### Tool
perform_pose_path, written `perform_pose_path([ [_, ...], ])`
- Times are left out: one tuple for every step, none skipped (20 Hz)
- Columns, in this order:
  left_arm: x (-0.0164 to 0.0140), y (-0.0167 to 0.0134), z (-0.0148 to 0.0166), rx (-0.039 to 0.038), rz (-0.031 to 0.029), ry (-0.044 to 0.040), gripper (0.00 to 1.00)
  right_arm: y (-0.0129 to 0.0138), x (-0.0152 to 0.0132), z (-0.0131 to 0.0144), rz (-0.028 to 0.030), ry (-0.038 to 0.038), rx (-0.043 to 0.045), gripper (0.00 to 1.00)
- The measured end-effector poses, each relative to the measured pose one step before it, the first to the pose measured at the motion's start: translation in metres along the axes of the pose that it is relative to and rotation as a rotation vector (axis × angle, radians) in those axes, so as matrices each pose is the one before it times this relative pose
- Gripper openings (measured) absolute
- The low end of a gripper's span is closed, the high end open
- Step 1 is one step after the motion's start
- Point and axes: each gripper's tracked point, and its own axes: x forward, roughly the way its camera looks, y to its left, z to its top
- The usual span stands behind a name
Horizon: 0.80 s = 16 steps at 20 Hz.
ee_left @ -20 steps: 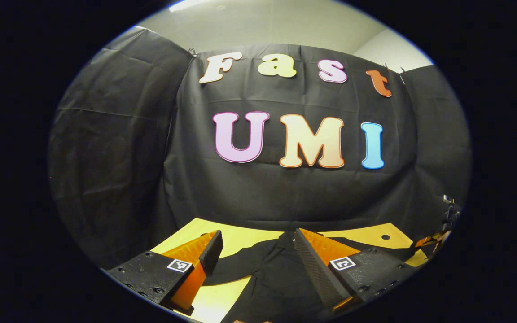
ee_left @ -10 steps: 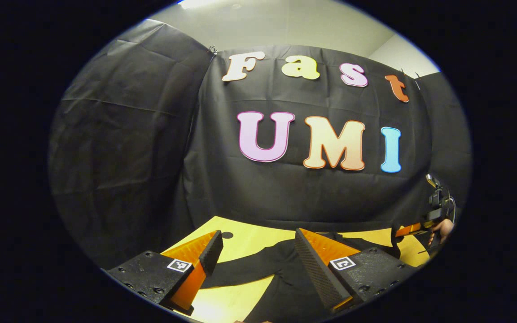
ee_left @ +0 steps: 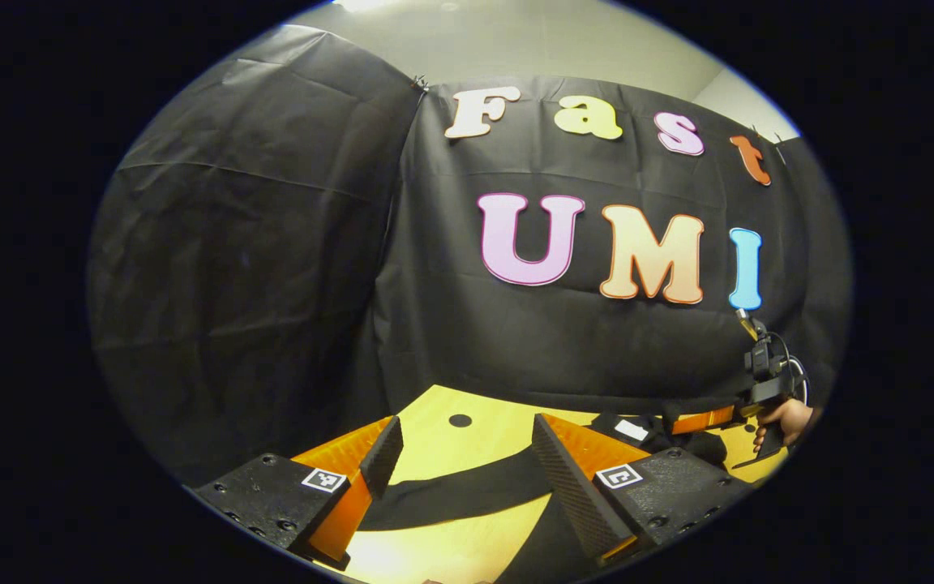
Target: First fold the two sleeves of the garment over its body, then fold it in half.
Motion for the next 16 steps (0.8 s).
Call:
perform_pose_path([
  [0.00245, 0.00567, -0.00077, 0.00167, 0.00785, 0.00144, 0.99, 0.00758, 0.0067, -0.00574, 0.00227, 0.01676, -0.00613, 0.0],
  [0.00118, 0.00475, -0.00002, 0.00224, 0.00907, 0.00121, 0.99, 0.00574, 0.00872, -0.00544, 0.00547, 0.01265, 0.00322, 0.02],
  [0.00138, 0.00587, -0.00076, -0.00061, 0.00841, -0.00112, 0.99, 0.00645, 0.00925, -0.00404, 0.00545, 0.01322, 0.00409, 0.07],
  [0.00042, 0.00463, -0.0005, -0.00241, 0.0085, 0.00261, 0.99, 0.00631, 0.00809, -0.00724, 0.00837, 0.0068, 0.00405, 0.27],
  [0.00052, 0.00482, -0.00309, -0.00433, 0.00898, 0.00486, 0.99, 0.00244, -0.00403, -0.00017, -0.00285, -0.00308, -0.0108, 0.48],
  [0.00038, 0.00535, -0.00382, -0.01011, 0.01013, 0.00906, 0.95, 0.00206, 0.00397, -0.00016, -0.00889, -0.01083, -0.0188, 0.68],
  [0.00086, 0.00423, -0.00505, -0.01283, 0.00764, 0.01062, 0.99, -0.00137, -0.0028, 0.00178, -0.01223, -0.01075, -0.01549, 0.88],
  [0.00171, 0.00532, -0.00547, -0.01853, 0.0119, 0.0163, 0.99, 0.0003, -0.00616, 0.00018, -0.01012, -0.01821, -0.01324, 0.89],
  [0.00247, 0.00465, -0.00757, -0.01635, 0.01328, 0.01403, 0.99, 0.00058, -0.00932, 0.00267, -0.00453, -0.01629, -0.00699, 0.93],
  [0.00275, 0.00561, -0.00615, -0.0189, 0.01578, 0.01296, 0.95, 0.00062, -0.0024, 0.00228, -0.0052, -0.02328, -0.00308, 1.0],
  [0.00556, 0.0039, -0.00576, -0.01746, 0.02024, 0.01313, 0.99, -0.00157, -0.00887, 0.00384, -0.00657, -0.01736, -0.00011, 0.98],
  [0.00685, 0.00907, -0.00962, -0.02242, 0.0272, 0.01751, 0.99, -0.00044, -0.009, -0.00215, 0.00219, -0.00196, 0.0087, 0.98],
  [0.0027, 0.00781, -0.00769, -0.01827, 0.02184, 0.01827, 0.96, 0.00016, -0.00866, -0.001, 0.00018, -0.00547, 0.00669, 0.98],
  [0.00486, 0.01086, -0.01004, -0.02531, 0.0291, 0.02009, 0.99, -0.00233, -0.01207, 0.00047, -0.00732, -0.01181, -0.00168, 0.98],
  [0.00236, 0.01383, -0.00891, -0.02141, 0.03096, 0.0203, 0.93, -0.00209, -0.00988, 0.00006, -0.00841, -0.01925, -0.00313, 0.98],
  [0.00467, 0.00959, -0.00945, -0.0181, 0.02427, 0.02098, 0.93, -0.00135, -0.01159, 0.0001, -0.00965, -0.01838, 0.00169, 0.93],
])
